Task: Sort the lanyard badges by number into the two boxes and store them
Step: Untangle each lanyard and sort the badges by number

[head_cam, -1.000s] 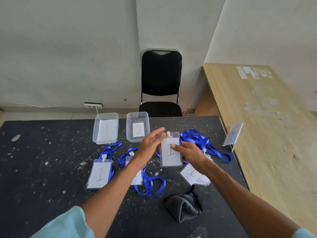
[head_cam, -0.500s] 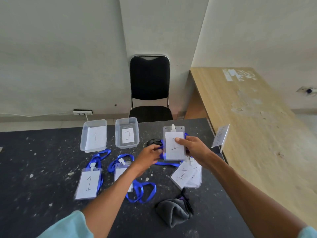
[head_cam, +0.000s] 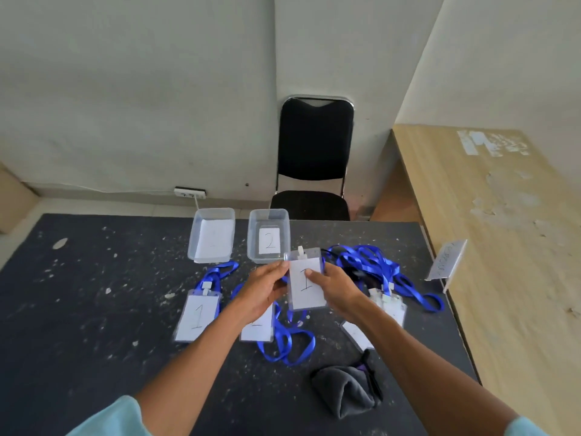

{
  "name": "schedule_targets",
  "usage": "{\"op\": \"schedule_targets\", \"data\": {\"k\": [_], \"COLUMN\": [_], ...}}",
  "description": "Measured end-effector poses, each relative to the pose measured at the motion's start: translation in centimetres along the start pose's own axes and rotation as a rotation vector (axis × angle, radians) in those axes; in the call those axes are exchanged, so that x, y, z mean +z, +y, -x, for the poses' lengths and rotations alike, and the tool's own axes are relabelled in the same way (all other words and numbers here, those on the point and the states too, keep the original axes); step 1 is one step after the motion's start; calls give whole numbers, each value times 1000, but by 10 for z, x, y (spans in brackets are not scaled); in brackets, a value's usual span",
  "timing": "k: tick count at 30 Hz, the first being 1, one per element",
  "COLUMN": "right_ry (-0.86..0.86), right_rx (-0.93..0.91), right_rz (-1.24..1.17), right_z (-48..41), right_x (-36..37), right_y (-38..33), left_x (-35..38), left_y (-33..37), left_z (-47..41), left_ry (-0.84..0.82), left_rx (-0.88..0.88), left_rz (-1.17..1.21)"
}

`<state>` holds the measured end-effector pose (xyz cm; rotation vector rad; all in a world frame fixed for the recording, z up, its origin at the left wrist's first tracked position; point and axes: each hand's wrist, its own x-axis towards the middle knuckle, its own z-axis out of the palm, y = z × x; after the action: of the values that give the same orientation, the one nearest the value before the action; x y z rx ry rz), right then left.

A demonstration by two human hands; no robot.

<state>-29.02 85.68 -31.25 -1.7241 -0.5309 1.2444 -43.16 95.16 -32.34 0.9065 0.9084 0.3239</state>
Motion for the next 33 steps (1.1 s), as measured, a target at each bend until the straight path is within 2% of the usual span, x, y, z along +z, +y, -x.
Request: {"op": "schedule_targets", "data": {"k": [4,7,9,18,21,28,33], "right_ry": [-33,-57,-65,-42,34,13,8], "right_rx": [-52,-18,37,206,220,192,192], "right_rz": [30,9,-34,84,151,453,547], "right_z": [-12,-23,-30,-53,-57,-65,-69], "right_x": [53,96,125,212,227,234,232], "right_y": [0,6,12,31,40,51,58], "left_x": [-50,-91,-115,-201,-215,-217,-221], "left_y": [0,0,0,-15,-25,-30,-34], "left_z": [13,25,32,37,30,18,14], "left_ry": [100,74,109,316,423,559,617], "left_rx": [-71,-175,-168,-57,-66,-42,-55], "left_rz": [-94,24,57,-216,-302,-745,-791]}}
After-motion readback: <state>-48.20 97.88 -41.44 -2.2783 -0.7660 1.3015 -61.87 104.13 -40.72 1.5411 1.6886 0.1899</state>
